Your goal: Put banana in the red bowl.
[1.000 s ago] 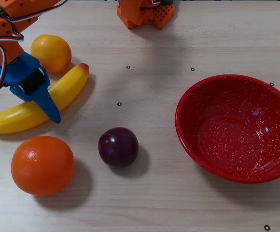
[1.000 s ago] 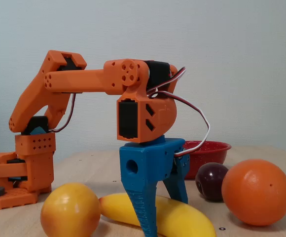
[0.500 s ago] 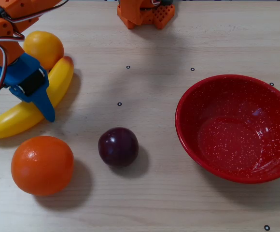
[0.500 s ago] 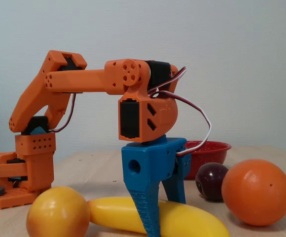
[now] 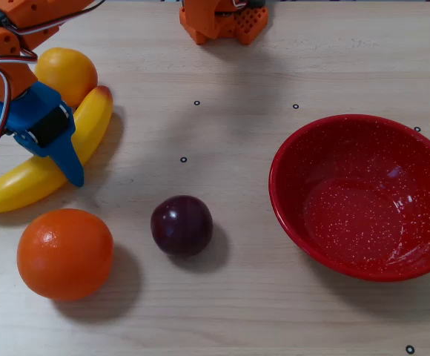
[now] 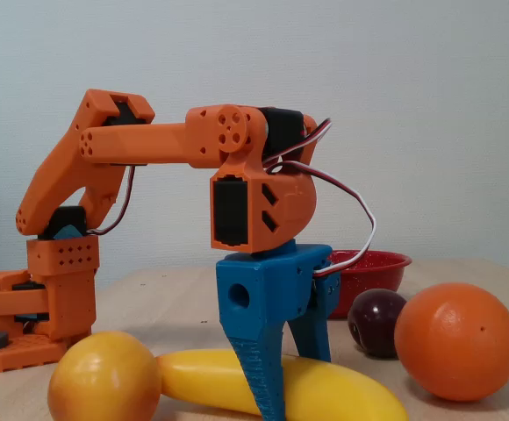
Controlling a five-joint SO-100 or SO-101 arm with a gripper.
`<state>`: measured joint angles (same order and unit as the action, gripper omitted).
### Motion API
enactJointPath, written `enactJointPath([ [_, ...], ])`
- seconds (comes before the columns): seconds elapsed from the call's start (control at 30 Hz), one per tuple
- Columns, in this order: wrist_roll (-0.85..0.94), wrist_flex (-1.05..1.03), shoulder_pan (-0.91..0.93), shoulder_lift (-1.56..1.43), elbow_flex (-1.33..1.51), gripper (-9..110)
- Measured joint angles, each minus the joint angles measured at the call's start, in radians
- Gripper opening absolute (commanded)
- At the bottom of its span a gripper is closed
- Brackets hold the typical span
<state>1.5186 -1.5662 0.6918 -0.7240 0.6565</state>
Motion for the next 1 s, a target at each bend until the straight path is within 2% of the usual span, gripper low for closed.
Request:
enactJointPath([
  [1.0, -0.16, -0.072, -0.054, -0.014, 0.003, 0],
])
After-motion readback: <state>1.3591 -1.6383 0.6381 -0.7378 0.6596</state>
